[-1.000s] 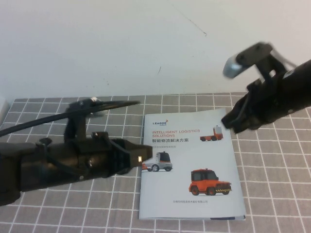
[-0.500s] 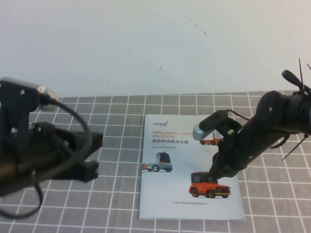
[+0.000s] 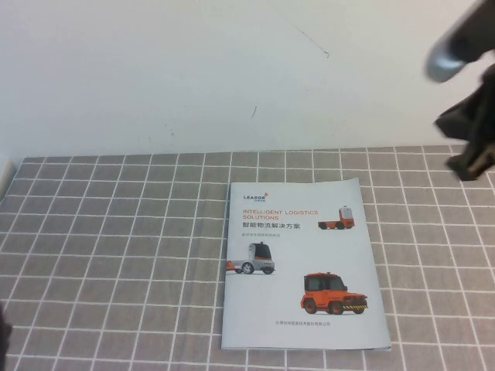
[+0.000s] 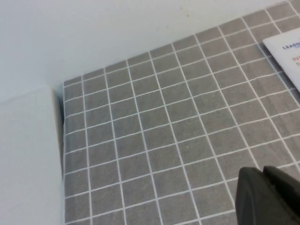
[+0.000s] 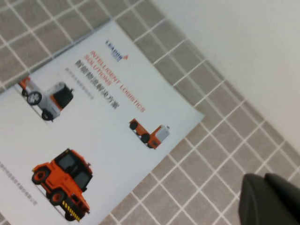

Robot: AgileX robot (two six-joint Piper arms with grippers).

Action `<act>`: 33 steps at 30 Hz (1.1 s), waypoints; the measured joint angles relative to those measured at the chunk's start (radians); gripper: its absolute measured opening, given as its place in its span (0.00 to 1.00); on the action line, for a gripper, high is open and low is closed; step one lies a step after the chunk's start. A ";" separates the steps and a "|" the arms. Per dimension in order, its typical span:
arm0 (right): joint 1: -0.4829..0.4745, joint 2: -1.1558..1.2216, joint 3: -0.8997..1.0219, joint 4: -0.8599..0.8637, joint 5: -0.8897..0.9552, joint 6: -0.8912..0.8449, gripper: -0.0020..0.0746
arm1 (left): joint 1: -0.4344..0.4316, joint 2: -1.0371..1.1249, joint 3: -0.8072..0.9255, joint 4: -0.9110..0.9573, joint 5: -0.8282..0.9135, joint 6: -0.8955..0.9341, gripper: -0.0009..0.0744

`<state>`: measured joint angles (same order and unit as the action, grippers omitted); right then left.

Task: Close book
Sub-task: 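Close the open booklet and leave it lying on the table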

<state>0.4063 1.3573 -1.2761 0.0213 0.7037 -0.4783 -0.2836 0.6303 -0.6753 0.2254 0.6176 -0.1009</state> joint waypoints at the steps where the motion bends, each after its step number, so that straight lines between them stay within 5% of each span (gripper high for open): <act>1: 0.000 -0.040 0.009 -0.011 0.005 0.009 0.02 | 0.000 -0.035 0.020 0.027 -0.002 -0.022 0.01; 16: 0.000 -0.657 0.554 -0.091 0.009 0.185 0.02 | 0.000 -0.410 0.371 -0.085 -0.139 -0.068 0.01; 24: 0.000 -1.030 0.834 -0.087 0.004 0.258 0.02 | 0.000 -0.427 0.382 -0.107 -0.187 -0.036 0.01; 33: 0.000 -1.258 0.894 -0.086 0.008 0.273 0.02 | 0.000 -0.427 0.382 -0.115 -0.186 -0.031 0.01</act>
<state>0.4063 0.0988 -0.3817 -0.0643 0.7119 -0.2052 -0.2836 0.2036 -0.2934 0.1101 0.4320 -0.1324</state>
